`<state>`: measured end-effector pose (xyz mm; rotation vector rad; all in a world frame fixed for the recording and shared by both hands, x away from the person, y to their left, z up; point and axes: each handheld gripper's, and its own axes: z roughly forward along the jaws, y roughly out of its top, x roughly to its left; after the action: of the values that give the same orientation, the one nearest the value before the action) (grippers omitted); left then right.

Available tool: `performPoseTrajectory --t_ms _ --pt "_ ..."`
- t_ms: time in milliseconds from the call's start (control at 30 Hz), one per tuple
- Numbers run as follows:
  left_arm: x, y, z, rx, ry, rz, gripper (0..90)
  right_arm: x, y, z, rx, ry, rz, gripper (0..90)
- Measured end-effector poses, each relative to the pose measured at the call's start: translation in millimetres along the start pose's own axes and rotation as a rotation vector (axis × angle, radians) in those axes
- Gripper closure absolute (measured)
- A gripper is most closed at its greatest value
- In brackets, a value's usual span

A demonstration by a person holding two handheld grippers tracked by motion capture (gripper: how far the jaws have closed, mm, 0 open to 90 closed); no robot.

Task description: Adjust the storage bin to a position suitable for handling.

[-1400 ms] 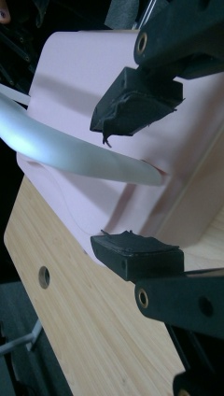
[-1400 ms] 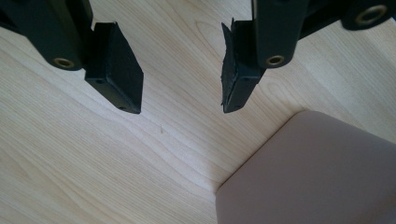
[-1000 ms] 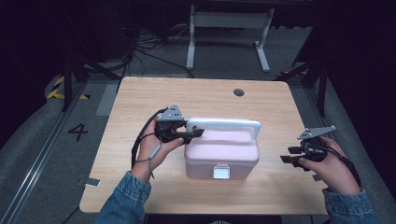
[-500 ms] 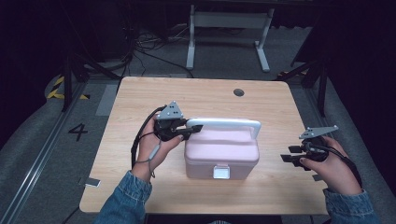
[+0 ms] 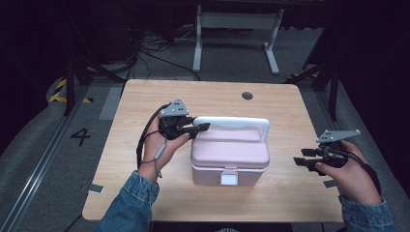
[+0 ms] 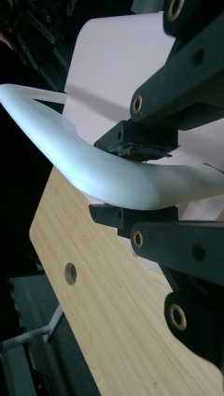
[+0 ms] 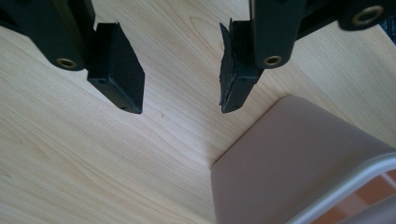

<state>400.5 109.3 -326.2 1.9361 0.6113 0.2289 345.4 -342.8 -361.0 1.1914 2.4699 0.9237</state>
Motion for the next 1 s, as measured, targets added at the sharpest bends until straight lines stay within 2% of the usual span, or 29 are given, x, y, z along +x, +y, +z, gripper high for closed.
performPoseTrajectory --t_ms 200,433,500,567,800,1000 --pt "3.8 5.1 0.3 0.002 -0.002 -0.026 71.2 0.9 0.5 -5.1 -0.014 -0.001 0.001 50.9" --pt "8.2 12.3 -0.2 0.009 0.016 -0.028 70.2 5.0 2.4 -8.9 -0.035 0.005 -0.024 51.3" --pt "10.2 14.6 0.9 0.004 0.018 -0.042 70.1 8.5 4.2 -9.9 -0.051 0.012 -0.040 53.2" --pt "11.7 15.6 1.1 0.007 0.019 -0.039 70.0 9.2 5.0 -10.5 -0.058 0.016 -0.048 54.3" --pt "19.1 19.8 3.5 -0.006 0.020 -0.064 70.0 17.5 11.8 -22.7 -0.169 0.047 -0.073 65.3" --pt "24.8 22.7 6.1 -0.006 0.015 -0.088 70.0 21.8 15.4 -28.8 -0.236 0.086 -0.065 74.3"
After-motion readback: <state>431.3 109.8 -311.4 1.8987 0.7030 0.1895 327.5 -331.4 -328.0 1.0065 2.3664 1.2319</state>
